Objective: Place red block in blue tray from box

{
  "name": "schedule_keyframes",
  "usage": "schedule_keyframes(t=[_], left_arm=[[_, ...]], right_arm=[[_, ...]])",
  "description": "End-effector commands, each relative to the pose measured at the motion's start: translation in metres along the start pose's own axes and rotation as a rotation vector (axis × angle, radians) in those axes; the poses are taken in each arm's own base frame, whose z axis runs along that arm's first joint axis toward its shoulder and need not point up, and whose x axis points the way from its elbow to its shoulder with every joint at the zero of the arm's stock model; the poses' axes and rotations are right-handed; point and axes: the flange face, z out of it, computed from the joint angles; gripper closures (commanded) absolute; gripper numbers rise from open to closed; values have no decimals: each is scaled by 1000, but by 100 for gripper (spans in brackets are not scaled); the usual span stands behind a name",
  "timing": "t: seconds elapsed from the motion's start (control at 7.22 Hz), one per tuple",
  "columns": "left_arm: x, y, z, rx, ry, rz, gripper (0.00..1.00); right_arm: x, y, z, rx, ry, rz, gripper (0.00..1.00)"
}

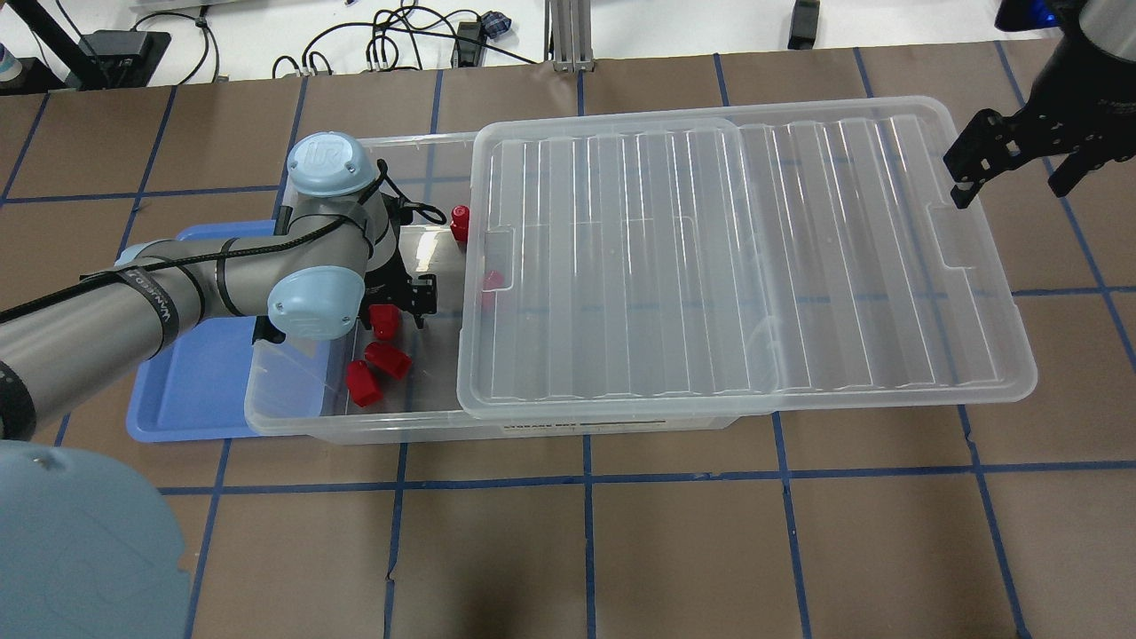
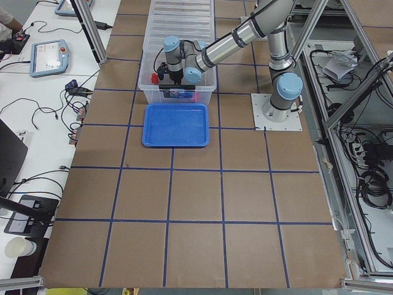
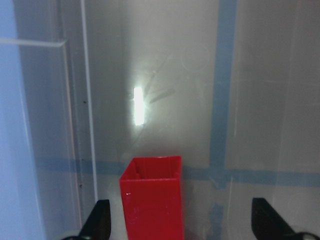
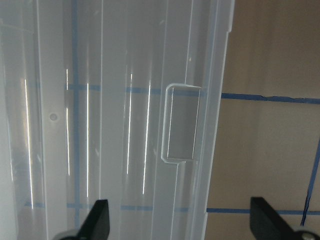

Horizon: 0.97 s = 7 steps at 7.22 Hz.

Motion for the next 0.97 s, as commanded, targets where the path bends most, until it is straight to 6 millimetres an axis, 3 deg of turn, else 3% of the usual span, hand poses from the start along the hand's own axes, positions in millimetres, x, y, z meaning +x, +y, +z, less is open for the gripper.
schedule_keyframes(t=[0.0, 0.28, 0.55, 0.83], left_arm=[[1, -3, -7, 15, 4, -3, 99], [0, -11, -33, 50, 15, -6, 100], [3, -3, -60, 41, 12, 7, 100], [-2, 1, -102, 30, 25, 5, 100]], right_arm=[[0, 1, 1, -7, -1, 3, 0], [0, 1, 2, -16, -3, 2, 0], [0, 1, 1, -13, -3, 2, 0], [0, 1, 1, -14, -4, 2, 0]])
